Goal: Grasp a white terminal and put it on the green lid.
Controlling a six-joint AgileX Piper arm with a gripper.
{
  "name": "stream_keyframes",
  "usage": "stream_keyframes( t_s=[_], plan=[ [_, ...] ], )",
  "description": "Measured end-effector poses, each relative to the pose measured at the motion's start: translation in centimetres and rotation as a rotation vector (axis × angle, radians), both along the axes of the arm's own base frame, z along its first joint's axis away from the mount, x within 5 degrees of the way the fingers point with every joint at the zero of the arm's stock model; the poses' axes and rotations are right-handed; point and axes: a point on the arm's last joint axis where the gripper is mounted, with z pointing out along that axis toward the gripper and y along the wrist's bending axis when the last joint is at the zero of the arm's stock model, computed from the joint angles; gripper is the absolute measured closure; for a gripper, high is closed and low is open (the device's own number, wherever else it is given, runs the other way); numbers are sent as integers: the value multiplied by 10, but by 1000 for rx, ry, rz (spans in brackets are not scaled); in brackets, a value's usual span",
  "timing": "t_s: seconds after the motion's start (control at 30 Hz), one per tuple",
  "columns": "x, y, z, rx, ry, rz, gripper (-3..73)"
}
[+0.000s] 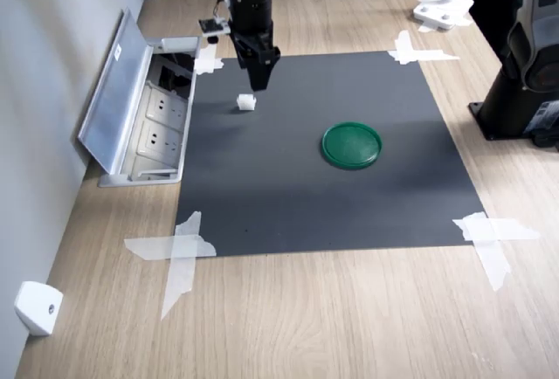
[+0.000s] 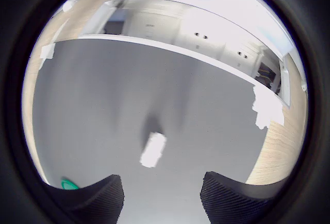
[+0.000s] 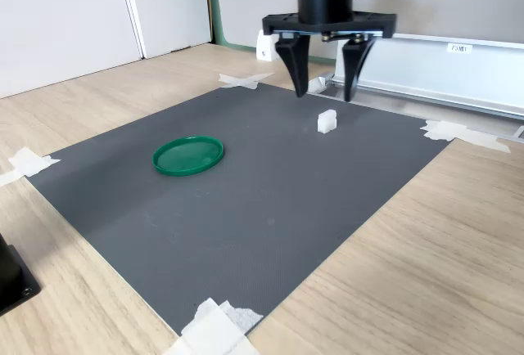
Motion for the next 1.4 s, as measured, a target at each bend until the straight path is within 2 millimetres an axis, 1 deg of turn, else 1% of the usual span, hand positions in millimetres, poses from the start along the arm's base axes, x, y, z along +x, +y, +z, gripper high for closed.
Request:
stream_keyframes(
  t_s=[0.1, 0.3, 0.47, 0.7, 0.83, 0.97, 1.07, 1.13, 1.23, 1.33, 1.4],
  plan=[
    [1, -3, -5, 1, 11, 10, 64],
    [2, 2, -7, 63, 3, 21, 64],
    [5, 3, -10, 69, -12, 28, 64],
    [12, 2, -33, 87, 19, 28, 64],
    [17, 11, -43, 90, 29, 64, 64],
    [20, 20, -48, 91, 33, 87, 64],
    [20, 20, -48, 88, 30, 88, 66],
    [20, 20, -48, 80, 28, 86, 81],
    [21, 18, -48, 65, 26, 85, 123],
    [21, 17, -49, 53, 25, 75, 193],
    [21, 16, -49, 43, 22, 71, 259]
  ],
)
